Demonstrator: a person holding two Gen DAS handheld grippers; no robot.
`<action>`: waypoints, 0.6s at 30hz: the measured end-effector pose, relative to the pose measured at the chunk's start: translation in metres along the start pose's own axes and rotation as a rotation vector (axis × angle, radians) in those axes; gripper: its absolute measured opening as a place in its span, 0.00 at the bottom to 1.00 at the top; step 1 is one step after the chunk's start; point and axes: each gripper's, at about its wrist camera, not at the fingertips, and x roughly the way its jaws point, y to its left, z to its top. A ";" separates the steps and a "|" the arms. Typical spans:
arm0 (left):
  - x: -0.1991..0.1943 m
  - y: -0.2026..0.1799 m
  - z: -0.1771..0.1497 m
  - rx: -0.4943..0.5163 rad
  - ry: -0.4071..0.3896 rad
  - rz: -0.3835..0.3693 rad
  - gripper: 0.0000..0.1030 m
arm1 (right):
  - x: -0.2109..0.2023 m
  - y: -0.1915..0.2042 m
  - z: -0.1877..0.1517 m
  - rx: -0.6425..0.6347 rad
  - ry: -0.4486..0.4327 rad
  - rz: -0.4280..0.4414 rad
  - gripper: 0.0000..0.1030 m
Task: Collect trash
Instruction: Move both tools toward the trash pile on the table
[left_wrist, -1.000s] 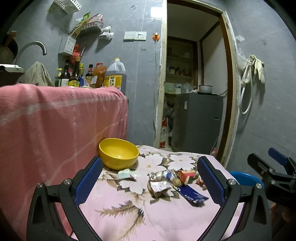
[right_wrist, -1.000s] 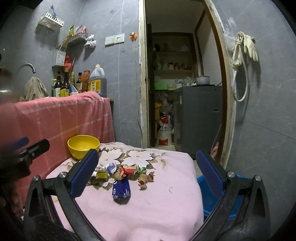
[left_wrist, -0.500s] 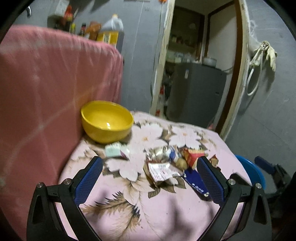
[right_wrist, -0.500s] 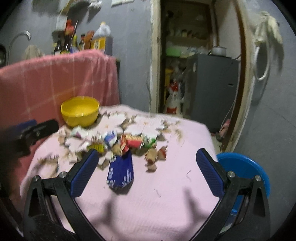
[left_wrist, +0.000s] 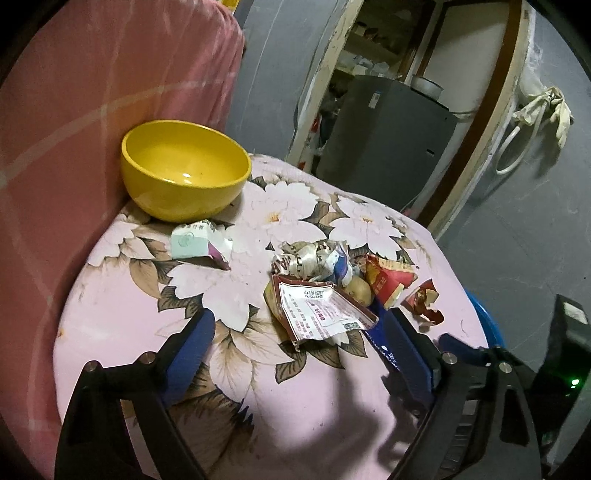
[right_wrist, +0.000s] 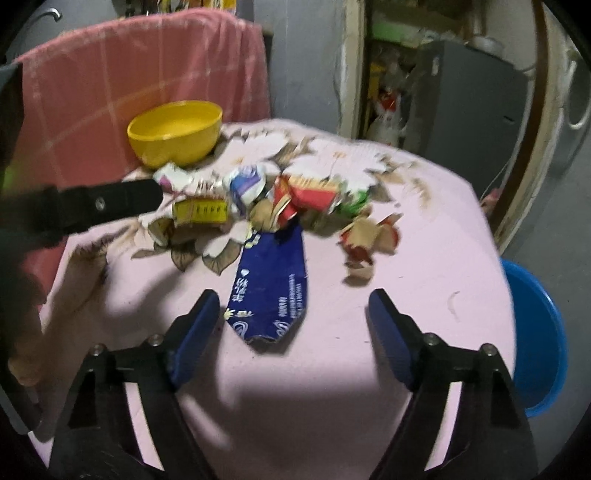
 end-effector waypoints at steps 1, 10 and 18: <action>0.001 0.000 0.000 -0.002 0.007 -0.004 0.85 | 0.003 0.001 0.001 -0.004 0.009 0.004 0.79; 0.013 -0.010 0.003 0.016 0.051 -0.034 0.80 | 0.003 -0.013 -0.002 0.032 0.003 0.040 0.51; 0.030 -0.020 0.005 0.035 0.087 -0.016 0.65 | -0.015 -0.024 -0.017 0.068 -0.019 0.053 0.51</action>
